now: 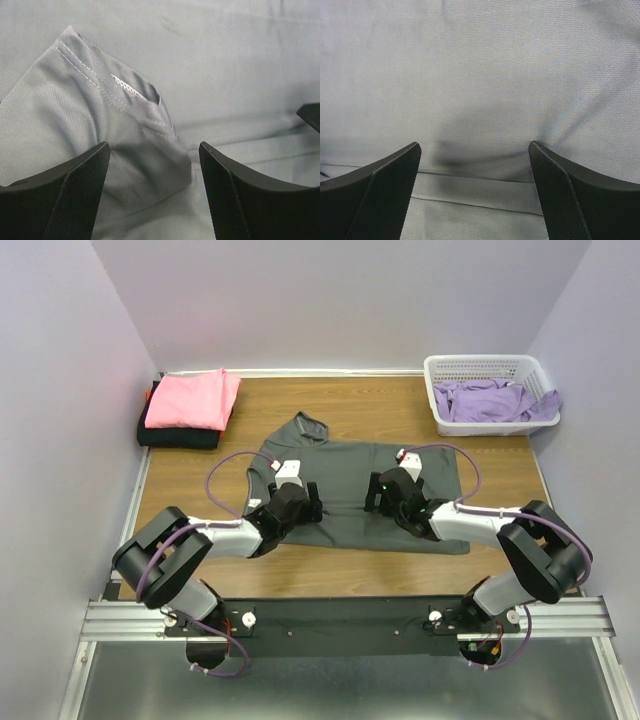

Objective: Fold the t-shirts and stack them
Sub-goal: Fold the tshirt

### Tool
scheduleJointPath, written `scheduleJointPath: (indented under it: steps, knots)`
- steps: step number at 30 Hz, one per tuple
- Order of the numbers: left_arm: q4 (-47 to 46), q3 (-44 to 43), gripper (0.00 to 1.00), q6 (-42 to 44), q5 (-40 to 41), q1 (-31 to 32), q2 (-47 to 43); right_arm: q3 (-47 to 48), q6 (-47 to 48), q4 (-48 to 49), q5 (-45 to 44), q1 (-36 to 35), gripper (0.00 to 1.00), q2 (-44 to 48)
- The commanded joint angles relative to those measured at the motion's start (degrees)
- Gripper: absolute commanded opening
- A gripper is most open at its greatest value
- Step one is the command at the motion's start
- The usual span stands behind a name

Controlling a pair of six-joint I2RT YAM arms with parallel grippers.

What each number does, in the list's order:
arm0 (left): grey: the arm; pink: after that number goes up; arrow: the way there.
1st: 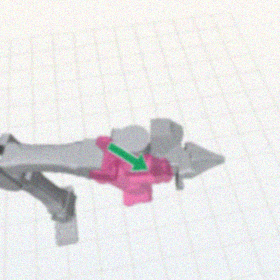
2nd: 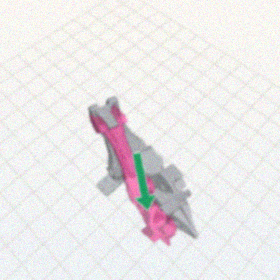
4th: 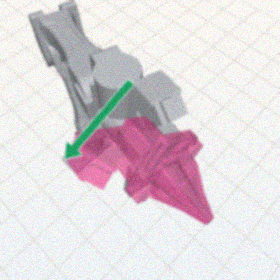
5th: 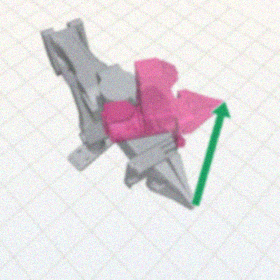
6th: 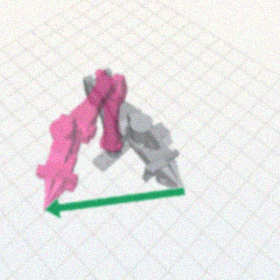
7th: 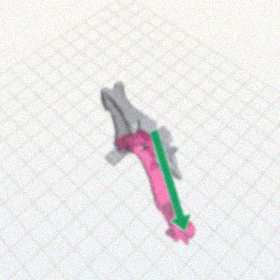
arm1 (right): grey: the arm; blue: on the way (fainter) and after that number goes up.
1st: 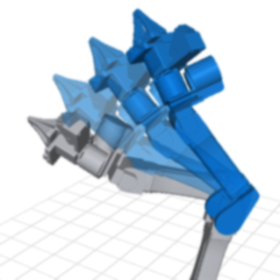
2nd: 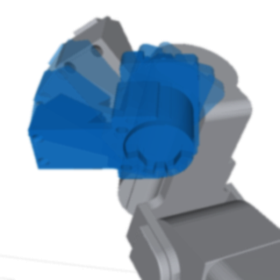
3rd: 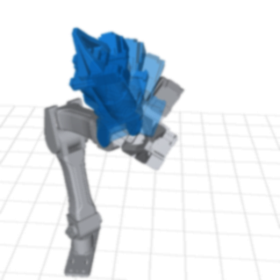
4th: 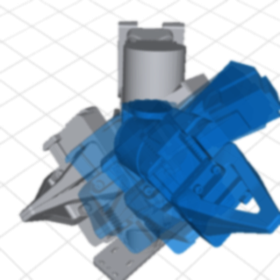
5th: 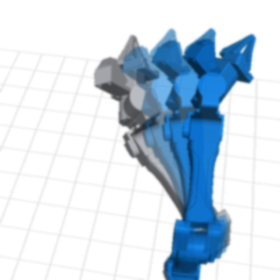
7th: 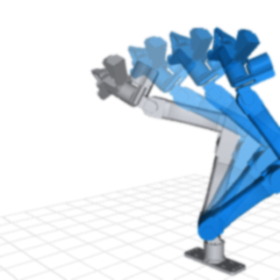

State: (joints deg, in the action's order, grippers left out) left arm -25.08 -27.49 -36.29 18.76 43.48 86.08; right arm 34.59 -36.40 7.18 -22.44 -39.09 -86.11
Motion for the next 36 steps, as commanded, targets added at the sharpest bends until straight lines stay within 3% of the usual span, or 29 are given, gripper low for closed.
scheduleJointPath:
  steps: [1,9,14,20,24,36]
  knots:
    - [5.0,3.6,0.8,-3.6,-0.2,1.5,-4.0,-3.9,-4.0,-6.3,1.3,-2.2,0.95,-0.2]
    - [9.3,5.7,0.8,-5.2,0.8,2.9,-12.2,-5.3,-5.3,-8.7,1.4,-4.5,0.95,3.3]
    - [15.8,1.6,0.81,-2.7,4.1,3.1,-21.1,-1.8,-3.5,-12.0,-1.5,-4.5,0.96,9.2]
    - [20.3,-7.2,0.96,2.8,11.1,1.3,-26.5,5.1,2.6,-14.5,-9.3,-3.3,1.0,15.7]
    - [16.5,-11.8,0.97,9.0,8.5,-3.9,-23.6,10.2,5.8,-14.5,-9.7,1.3,1.0,16.2]
    - [10.3,-30.6,0.94,17.7,-4.1,-15.1,3.8,14.3,12.7,-8.4,0.6,26.8,0.91,6.0]
